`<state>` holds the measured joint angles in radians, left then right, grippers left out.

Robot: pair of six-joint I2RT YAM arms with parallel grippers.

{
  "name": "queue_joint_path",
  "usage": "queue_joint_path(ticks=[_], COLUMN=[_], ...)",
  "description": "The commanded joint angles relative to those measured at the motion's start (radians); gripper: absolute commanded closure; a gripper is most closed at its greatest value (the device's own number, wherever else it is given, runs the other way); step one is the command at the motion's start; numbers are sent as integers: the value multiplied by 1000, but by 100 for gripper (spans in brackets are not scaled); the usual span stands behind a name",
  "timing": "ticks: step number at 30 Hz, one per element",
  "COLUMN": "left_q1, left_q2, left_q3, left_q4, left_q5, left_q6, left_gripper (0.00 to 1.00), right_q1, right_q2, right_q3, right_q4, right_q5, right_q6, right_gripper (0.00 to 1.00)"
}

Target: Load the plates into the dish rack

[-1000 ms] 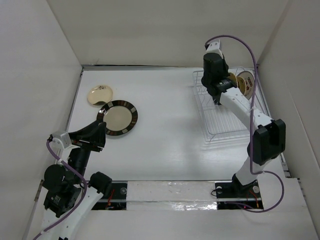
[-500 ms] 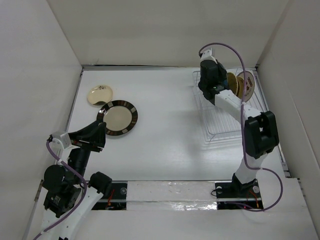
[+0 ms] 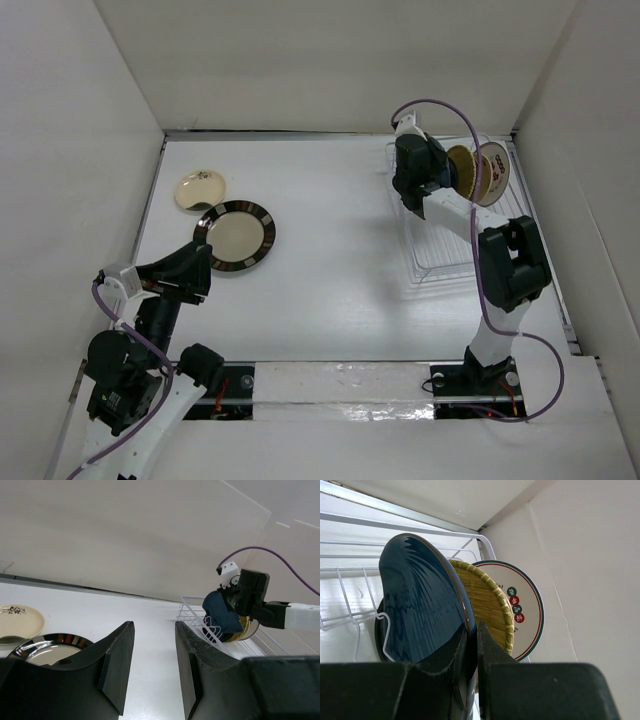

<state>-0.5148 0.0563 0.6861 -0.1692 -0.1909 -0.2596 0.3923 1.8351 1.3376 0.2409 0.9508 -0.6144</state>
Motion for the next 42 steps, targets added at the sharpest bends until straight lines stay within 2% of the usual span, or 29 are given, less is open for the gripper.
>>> queue_joint_path(ticks=[1, 4, 9, 16, 25, 29, 30, 31, 36, 42], left_q1=[1, 1, 1, 1, 1, 1, 1, 1, 1, 1], left_q2=[-9, -9, -7, -3, -3, -1, 0, 2, 4, 10], left_q3=[1, 1, 1, 3, 1, 1, 1, 0, 1, 0], left_q4=[37, 37, 37, 37, 37, 37, 37, 37, 39, 37], left_q5=[10, 8, 8, 7, 4, 7, 8, 8, 8, 7], left_q6=[5, 3, 3, 3, 3, 5, 5, 3, 5, 3], left_gripper=[65, 65, 65, 65, 65, 65, 65, 65, 65, 65], right_q1=[6, 6, 26, 26, 26, 26, 26, 26, 17, 28], right_q2=[16, 36, 70, 78, 115, 96, 87, 82, 26, -77], right_q3=[-6, -15, -37, -38, -58, -61, -55, -49, 6, 95], right_q4=[89, 46, 8, -107, -134, -158, -170, -179, -277, -402], right_q5=[62, 63, 77, 0, -21, -12, -7, 0, 5, -46], right_q6=[4, 71, 148, 344, 418, 456, 461, 470, 522, 613], right_gripper=[100, 99, 93, 89, 88, 85, 81, 69, 35, 24])
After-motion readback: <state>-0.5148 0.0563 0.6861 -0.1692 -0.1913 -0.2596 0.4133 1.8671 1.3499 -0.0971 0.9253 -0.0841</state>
